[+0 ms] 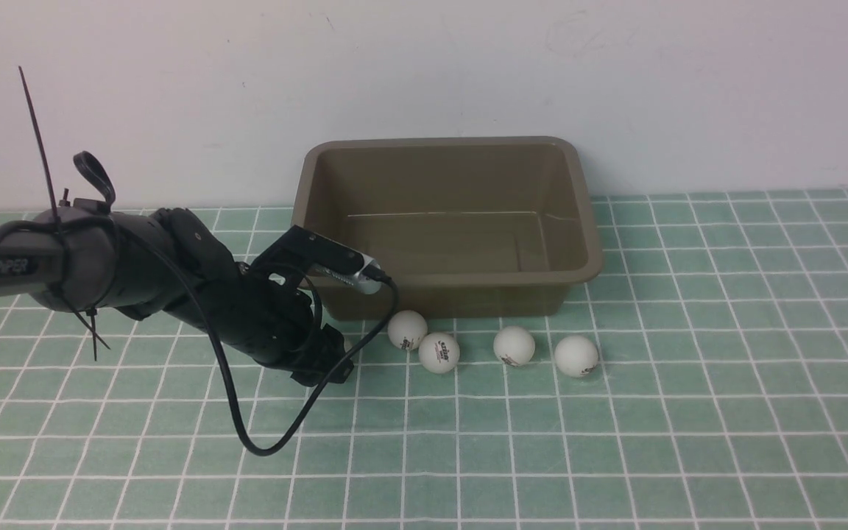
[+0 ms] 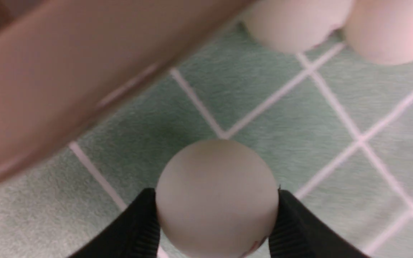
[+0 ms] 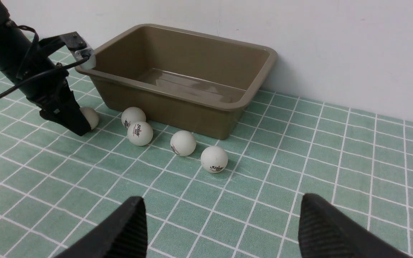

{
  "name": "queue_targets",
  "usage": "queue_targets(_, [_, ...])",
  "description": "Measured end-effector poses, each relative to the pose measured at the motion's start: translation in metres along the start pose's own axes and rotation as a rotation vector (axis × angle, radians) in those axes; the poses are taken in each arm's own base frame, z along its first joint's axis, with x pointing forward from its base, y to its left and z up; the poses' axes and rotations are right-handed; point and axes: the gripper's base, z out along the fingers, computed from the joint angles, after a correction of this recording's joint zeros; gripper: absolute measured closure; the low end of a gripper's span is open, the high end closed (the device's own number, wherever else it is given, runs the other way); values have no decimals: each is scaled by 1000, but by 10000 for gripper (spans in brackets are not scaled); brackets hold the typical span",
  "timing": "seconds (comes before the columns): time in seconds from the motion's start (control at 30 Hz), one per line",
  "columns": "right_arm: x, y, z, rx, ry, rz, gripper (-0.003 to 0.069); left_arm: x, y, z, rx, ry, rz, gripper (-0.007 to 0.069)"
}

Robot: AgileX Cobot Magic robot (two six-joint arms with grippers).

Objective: Put the table tennis balls in the box on the green coffee tablecloth.
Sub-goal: 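Reach for and grasp a ping pong ball on the table beside the basket, then drop the ball into the bin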

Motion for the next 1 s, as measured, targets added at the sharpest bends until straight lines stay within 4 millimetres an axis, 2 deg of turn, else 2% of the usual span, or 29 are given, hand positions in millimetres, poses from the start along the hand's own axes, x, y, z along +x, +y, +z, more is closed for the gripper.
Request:
queue_targets(0.37, [-2,-1,0,16,-26,0,146,-14,-19,-45,50,-59,42,274])
queue_targets(0.63, [-3,-2,0,18,-30,0,146,-21,-30,-66,107,-98,35,274])
queue_targets(1.0, [-3,-2,0,18,-30,0,146,-60,-28,-88,69,-275,120,274])
